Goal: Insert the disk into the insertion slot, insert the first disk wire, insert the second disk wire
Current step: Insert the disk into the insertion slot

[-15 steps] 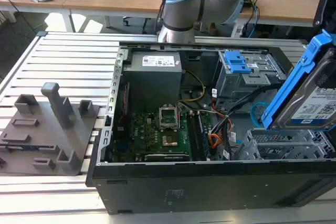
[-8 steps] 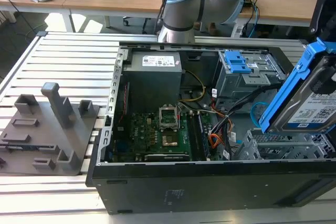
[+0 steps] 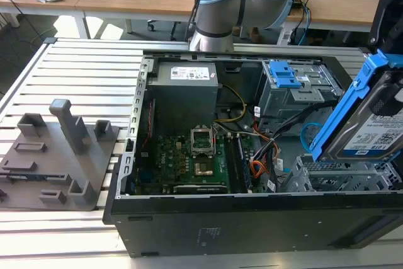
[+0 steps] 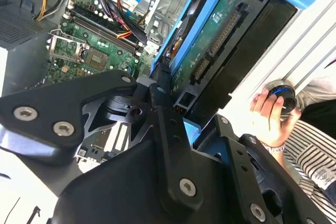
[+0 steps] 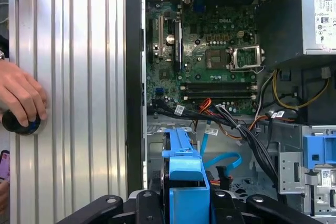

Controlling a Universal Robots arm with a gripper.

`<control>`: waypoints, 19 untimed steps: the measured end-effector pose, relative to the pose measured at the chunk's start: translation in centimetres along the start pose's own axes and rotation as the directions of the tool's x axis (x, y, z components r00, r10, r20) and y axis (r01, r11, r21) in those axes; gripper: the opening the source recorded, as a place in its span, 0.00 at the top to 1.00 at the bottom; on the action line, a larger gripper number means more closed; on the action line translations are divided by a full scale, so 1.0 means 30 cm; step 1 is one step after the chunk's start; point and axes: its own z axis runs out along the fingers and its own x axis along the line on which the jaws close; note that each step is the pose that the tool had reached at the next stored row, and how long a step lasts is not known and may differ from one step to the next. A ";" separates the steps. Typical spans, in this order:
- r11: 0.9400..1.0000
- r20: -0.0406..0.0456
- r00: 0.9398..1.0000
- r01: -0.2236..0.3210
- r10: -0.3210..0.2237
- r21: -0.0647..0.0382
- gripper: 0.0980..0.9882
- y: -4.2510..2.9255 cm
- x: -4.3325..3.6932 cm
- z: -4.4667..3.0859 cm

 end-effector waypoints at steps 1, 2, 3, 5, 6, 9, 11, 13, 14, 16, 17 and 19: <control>1.000 0.000 1.000 0.000 0.000 0.000 0.70 0.000 0.000 0.005; 1.000 0.000 1.000 0.000 0.000 0.000 0.70 -0.001 0.000 0.015; 1.000 0.000 1.000 0.000 0.000 0.000 0.70 -0.001 0.000 0.019; 1.000 0.000 1.000 0.000 0.000 0.000 0.70 -0.001 0.000 0.025; 1.000 0.000 1.000 0.000 0.000 0.000 0.70 -0.001 0.000 0.028; 1.000 0.000 1.000 0.000 0.000 0.000 0.70 -0.001 0.000 0.036; 1.000 0.000 1.000 0.000 0.000 0.000 0.70 -0.002 0.000 0.043; 1.000 0.000 1.000 0.000 0.000 0.000 0.70 -0.002 0.000 0.050; 1.000 0.000 1.000 0.000 0.000 0.000 0.70 -0.002 0.000 0.056; 1.000 0.000 1.000 0.000 0.000 0.000 0.70 -0.003 0.000 0.069; 1.000 0.000 1.000 0.000 0.000 0.000 0.70 -0.003 0.000 0.073; 1.000 0.000 1.000 0.000 0.000 0.000 0.70 -0.006 -0.002 0.077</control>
